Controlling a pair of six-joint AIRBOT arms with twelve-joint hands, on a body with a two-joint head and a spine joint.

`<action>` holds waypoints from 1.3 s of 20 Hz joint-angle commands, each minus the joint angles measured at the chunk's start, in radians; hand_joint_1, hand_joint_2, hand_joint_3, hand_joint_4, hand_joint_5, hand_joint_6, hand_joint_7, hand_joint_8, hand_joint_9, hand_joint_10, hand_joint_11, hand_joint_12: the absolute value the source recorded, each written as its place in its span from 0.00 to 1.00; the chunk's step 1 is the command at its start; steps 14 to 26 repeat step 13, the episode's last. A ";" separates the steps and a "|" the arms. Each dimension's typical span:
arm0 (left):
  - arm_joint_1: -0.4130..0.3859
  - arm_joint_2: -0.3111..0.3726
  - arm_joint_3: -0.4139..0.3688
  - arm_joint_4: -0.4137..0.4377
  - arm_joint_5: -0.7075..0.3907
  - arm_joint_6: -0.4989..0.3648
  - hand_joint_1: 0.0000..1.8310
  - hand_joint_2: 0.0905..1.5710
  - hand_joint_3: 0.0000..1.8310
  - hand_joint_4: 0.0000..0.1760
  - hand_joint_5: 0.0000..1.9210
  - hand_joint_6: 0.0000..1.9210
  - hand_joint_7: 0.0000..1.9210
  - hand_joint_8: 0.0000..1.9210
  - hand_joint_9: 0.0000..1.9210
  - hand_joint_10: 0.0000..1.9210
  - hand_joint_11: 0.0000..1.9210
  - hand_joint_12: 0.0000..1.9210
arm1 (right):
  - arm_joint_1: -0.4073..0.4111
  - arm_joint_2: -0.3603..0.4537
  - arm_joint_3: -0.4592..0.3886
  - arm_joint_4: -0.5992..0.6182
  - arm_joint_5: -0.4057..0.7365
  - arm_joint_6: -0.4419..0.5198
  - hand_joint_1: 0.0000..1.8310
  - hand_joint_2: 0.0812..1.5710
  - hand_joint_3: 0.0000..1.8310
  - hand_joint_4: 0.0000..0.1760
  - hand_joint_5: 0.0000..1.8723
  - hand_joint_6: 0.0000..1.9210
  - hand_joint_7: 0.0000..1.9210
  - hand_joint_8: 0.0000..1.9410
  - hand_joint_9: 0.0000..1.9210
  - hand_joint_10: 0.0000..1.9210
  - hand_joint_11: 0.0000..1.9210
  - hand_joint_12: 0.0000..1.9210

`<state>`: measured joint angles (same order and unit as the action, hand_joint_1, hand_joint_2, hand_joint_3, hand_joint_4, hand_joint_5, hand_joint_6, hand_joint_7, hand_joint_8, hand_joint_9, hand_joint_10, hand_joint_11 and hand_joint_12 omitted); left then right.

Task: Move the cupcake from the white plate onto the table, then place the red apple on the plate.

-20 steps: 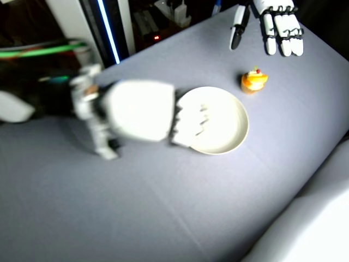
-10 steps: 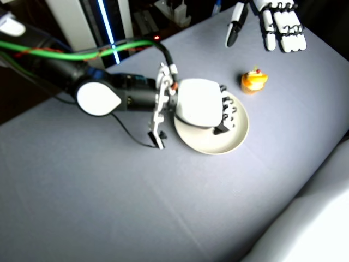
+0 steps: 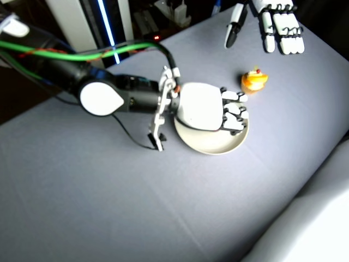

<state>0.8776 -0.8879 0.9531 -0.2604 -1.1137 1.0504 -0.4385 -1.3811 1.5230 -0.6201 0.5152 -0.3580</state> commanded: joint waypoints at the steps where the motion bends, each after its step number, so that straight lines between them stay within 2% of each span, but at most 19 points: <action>1: -0.003 0.007 -0.002 0.007 -0.139 -0.005 0.40 0.53 0.00 1.00 0.00 0.00 0.02 0.00 0.02 0.00 0.00 0.01 | 0.014 0.024 -0.019 0.062 0.154 0.005 0.40 0.55 0.00 1.00 0.00 0.00 0.00 0.00 0.00 0.00 0.00 0.17; 2: 0.003 0.011 -0.007 0.007 -0.153 -0.012 0.41 0.53 0.00 1.00 0.00 0.00 0.02 0.00 0.03 0.00 0.01 0.01 | 0.003 0.074 -0.043 0.118 0.217 0.005 0.30 0.55 0.00 1.00 0.00 0.00 0.00 0.00 0.00 0.00 0.00 0.05; 3: 0.007 0.014 -0.010 0.007 -0.164 -0.021 0.41 0.53 0.00 1.00 0.00 0.00 0.01 0.00 0.03 0.00 0.02 0.02 | -0.011 0.104 -0.060 0.152 0.260 0.005 0.29 0.52 0.00 1.00 0.00 0.00 0.00 0.00 0.00 0.00 0.00 0.01; 5: 0.026 0.025 -0.021 0.004 -0.211 -0.041 0.42 0.53 0.00 1.00 0.00 0.00 0.00 0.00 0.00 0.00 0.00 0.00 | -0.062 0.207 -0.124 0.250 0.392 0.002 0.33 0.48 0.00 1.00 0.00 0.00 0.00 0.00 0.00 0.00 0.00 0.00; 7: 0.053 0.041 -0.039 -0.010 -0.271 -0.042 0.44 0.54 0.00 1.00 0.00 0.00 0.00 0.00 0.00 0.00 0.00 0.00 | -0.130 0.278 -0.179 0.351 0.503 -0.038 0.39 0.52 0.00 1.00 0.00 0.00 0.00 0.00 0.00 0.00 0.00 0.00; 9: 0.075 0.059 -0.056 -0.015 -0.333 -0.056 0.43 0.53 0.00 1.00 0.00 0.00 0.00 0.00 0.01 0.00 0.03 0.02 | -0.217 0.350 -0.242 0.449 0.645 -0.085 0.40 0.51 0.00 1.00 0.00 0.00 0.00 0.00 0.00 0.00 0.00 0.00; 10: 0.091 0.067 -0.065 -0.015 -0.379 -0.074 0.42 0.53 0.00 1.00 0.00 0.00 0.01 0.00 0.02 0.01 0.04 0.02 | -0.285 0.386 -0.284 0.517 0.750 -0.105 0.41 0.50 0.00 1.00 0.00 0.00 0.00 0.00 0.00 0.00 0.00 0.00; 13: 0.119 0.074 -0.065 -0.022 -0.434 -0.130 0.42 0.54 0.00 1.00 0.00 0.00 0.02 0.01 0.03 0.01 0.06 0.03 | -0.399 0.424 -0.333 0.615 0.922 -0.118 0.42 0.50 0.00 1.00 0.00 0.00 0.00 0.00 0.00 0.00 0.00 0.00; 26: 0.119 0.074 -0.065 -0.022 -0.434 -0.130 0.42 0.54 0.00 1.00 0.00 0.00 0.02 0.01 0.03 0.01 0.06 0.03 | -0.399 0.424 -0.333 0.615 0.922 -0.118 0.42 0.50 0.00 1.00 0.00 0.00 0.00 0.00 0.00 0.00 0.00 0.00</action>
